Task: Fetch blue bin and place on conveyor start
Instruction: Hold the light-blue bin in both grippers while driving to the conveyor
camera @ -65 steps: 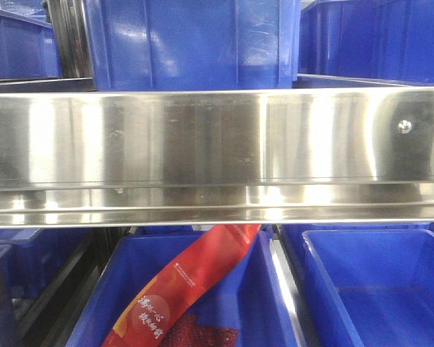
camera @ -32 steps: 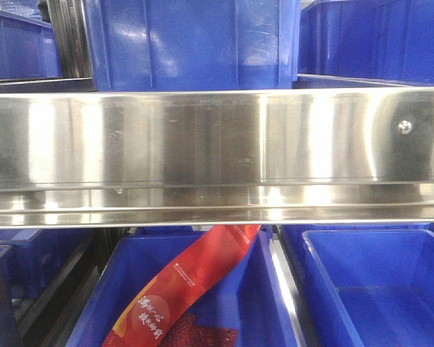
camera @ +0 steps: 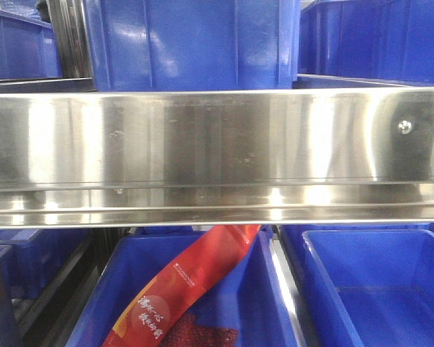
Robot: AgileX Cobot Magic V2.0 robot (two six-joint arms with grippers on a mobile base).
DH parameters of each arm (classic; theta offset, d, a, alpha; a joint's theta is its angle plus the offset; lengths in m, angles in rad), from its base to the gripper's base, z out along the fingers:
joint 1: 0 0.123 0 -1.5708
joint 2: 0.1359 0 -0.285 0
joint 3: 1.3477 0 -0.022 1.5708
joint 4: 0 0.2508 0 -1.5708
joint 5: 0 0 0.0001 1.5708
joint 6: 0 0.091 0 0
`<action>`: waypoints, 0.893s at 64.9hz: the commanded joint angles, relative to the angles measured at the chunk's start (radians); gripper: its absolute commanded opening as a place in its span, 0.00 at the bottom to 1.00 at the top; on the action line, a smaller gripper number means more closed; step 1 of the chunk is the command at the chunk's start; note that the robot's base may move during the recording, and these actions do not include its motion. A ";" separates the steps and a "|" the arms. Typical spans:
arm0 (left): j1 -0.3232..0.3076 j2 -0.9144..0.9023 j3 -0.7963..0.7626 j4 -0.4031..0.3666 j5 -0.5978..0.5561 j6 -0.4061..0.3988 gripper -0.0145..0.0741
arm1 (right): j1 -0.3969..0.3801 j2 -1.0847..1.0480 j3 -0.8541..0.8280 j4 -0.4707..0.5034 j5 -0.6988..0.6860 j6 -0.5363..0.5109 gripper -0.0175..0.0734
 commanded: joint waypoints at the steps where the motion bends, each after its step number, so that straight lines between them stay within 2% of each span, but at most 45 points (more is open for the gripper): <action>1: -0.010 -0.013 -0.015 0.007 -0.045 -0.001 0.04 | 0.002 -0.011 -0.014 -0.021 -0.030 -0.010 0.01; 58: -0.010 -0.006 -0.015 0.009 -0.044 -0.001 0.04 | 0.002 -0.011 -0.014 -0.021 -0.030 -0.010 0.01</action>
